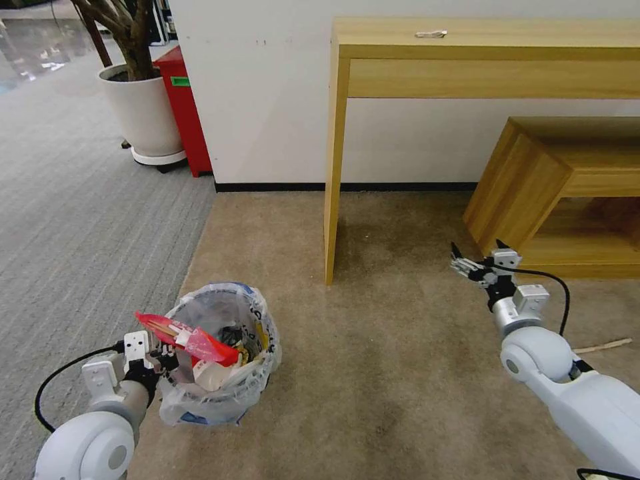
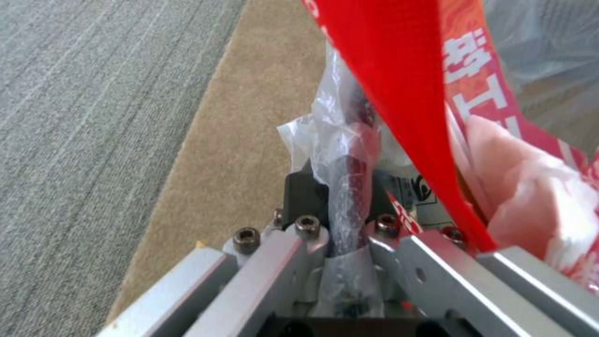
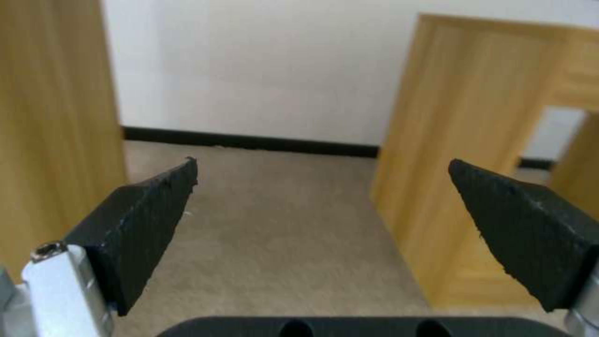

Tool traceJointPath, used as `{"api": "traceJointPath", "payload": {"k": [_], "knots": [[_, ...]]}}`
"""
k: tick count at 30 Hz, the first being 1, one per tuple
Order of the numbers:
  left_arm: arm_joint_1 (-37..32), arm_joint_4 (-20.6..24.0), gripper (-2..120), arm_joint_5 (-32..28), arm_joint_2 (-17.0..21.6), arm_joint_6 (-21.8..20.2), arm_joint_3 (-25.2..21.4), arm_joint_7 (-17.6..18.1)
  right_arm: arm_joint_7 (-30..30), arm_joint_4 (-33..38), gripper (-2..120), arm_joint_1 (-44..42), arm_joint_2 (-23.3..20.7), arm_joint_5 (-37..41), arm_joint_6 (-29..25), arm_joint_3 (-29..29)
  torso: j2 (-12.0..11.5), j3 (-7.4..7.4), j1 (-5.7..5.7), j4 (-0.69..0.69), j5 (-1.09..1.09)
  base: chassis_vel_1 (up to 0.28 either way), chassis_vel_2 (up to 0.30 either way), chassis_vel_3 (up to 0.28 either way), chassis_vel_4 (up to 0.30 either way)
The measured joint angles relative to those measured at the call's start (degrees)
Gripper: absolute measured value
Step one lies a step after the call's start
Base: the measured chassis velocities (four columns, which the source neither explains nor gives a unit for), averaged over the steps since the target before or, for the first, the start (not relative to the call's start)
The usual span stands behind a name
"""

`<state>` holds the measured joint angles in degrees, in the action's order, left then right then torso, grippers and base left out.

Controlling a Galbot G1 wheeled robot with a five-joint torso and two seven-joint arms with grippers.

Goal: Pick up the trash bin and place the garbage on the floor into it.

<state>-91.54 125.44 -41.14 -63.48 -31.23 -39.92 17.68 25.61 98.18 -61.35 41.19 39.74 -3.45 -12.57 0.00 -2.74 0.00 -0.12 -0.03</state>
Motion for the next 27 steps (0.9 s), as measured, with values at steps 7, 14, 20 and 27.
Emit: {"api": "traceJointPath", "payload": {"k": [7, 14, 20, 27], "knots": [[0.75, -1.22, 0, -0.07, 0.21, 1.89, 0.3, -0.52, 2.04, -0.83, 100, -4.09, 3.09, -1.05, 0.33, -6.55, 0.0, 0.0, 0.0, 0.0, -0.02, 0.0, 0.0, 0.0, 0.0], [2.28, -3.25, 0, 2.01, -0.47, 4.89, 0.79, -0.62, -1.23, -0.14, 100, -7.81, 8.08, -6.05, -3.24, -10.84, 0.0, 0.0, 0.0, 0.0, -0.02, 0.0, 0.0, 0.0, 0.0], [2.37, -3.57, 0, 2.14, -0.49, 5.67, 0.76, -0.86, -5.13, 0.59, 100, -10.13, 10.03, -9.78, -5.73, -10.44, 0.0, 0.0, 0.0, -0.01, -0.03, 0.0, 0.0, 0.0, 0.0], [1.78, -3.69, 0, 2.16, -0.7, 6.5, 0.58, -1.11, -9.02, 1.33, 100, -9.93, 10.94, -10.55, -8.09, -4.32, 0.0, 0.0, 0.0, 0.0, -0.03, 0.0, 0.0, 0.0, 0.0]]}}
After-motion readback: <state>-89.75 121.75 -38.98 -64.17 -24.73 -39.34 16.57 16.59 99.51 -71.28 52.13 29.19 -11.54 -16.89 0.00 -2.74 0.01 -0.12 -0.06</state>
